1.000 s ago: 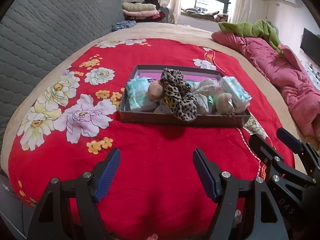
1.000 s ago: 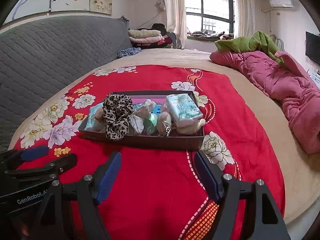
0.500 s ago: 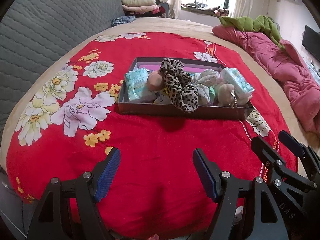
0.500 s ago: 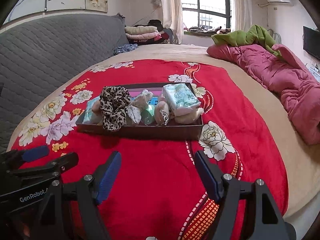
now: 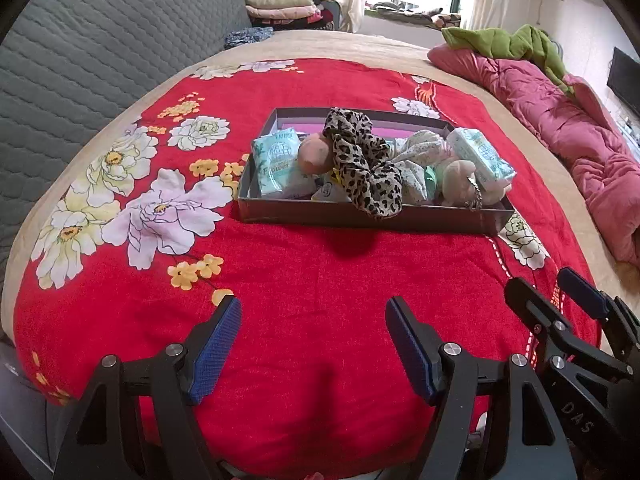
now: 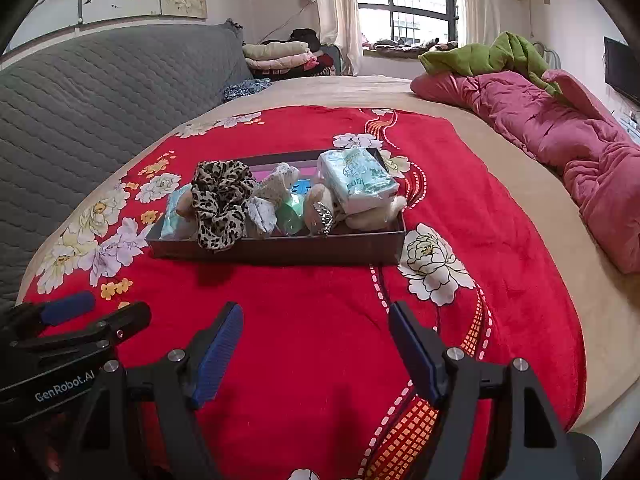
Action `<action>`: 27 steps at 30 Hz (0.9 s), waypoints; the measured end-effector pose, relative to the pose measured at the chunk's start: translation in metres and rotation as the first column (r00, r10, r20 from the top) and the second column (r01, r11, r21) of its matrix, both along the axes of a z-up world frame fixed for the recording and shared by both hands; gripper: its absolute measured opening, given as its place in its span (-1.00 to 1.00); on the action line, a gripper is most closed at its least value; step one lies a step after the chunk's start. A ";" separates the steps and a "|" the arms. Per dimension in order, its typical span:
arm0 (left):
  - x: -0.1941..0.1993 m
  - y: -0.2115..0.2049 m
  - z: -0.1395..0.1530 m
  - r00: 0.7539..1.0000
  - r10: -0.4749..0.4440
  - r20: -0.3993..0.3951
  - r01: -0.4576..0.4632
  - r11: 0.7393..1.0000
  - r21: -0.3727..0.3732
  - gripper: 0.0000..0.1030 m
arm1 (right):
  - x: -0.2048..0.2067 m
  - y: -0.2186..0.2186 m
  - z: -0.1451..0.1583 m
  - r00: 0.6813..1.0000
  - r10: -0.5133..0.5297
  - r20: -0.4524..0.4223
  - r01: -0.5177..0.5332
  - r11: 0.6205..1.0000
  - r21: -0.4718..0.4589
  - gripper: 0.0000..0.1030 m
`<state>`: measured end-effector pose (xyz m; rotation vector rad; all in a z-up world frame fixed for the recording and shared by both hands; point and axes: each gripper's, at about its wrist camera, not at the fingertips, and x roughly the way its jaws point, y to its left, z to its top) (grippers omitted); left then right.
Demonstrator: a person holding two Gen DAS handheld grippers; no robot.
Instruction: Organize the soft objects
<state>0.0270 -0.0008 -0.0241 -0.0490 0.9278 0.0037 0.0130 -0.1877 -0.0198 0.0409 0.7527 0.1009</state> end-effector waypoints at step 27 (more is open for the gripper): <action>0.001 -0.002 -0.003 1.000 -0.016 -0.001 0.016 1.000 -0.021 0.47 | 0.000 0.000 -0.003 1.000 -0.002 -0.003 0.002 1.000 0.001 0.44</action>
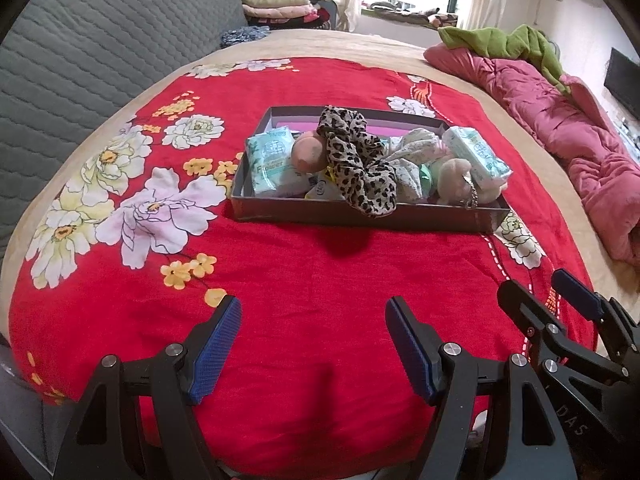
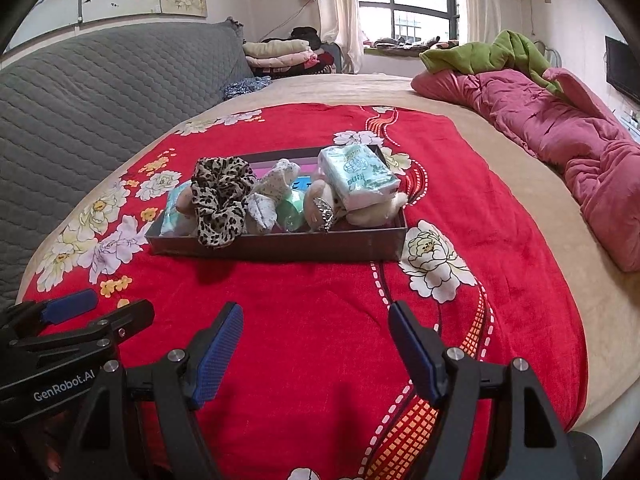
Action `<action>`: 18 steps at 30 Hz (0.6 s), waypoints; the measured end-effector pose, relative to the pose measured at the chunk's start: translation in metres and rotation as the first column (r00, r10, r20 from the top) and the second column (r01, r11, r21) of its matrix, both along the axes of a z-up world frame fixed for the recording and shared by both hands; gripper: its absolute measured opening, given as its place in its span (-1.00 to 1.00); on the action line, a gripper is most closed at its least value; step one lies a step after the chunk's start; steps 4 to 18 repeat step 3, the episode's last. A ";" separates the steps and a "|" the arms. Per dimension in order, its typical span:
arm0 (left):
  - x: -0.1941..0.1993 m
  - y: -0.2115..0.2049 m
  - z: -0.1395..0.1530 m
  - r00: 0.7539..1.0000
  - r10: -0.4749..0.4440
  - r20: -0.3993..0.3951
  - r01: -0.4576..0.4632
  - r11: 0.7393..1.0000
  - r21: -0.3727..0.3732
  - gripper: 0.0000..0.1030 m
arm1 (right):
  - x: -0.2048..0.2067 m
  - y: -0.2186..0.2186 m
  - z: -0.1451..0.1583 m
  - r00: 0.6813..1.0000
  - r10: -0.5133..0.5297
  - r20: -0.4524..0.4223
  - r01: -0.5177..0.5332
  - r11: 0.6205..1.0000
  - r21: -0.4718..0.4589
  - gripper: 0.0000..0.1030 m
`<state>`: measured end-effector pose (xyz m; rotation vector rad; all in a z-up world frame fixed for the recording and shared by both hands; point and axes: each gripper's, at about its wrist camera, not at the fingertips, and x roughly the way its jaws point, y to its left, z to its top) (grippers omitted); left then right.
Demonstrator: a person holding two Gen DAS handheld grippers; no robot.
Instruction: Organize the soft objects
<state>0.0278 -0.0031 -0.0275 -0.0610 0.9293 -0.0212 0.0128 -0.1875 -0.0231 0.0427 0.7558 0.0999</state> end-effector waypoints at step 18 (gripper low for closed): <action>0.002 0.002 -0.002 1.000 -0.006 0.006 0.006 1.000 -0.023 0.47 | 0.000 0.000 -0.001 1.000 0.004 0.002 -0.004 1.000 0.000 0.44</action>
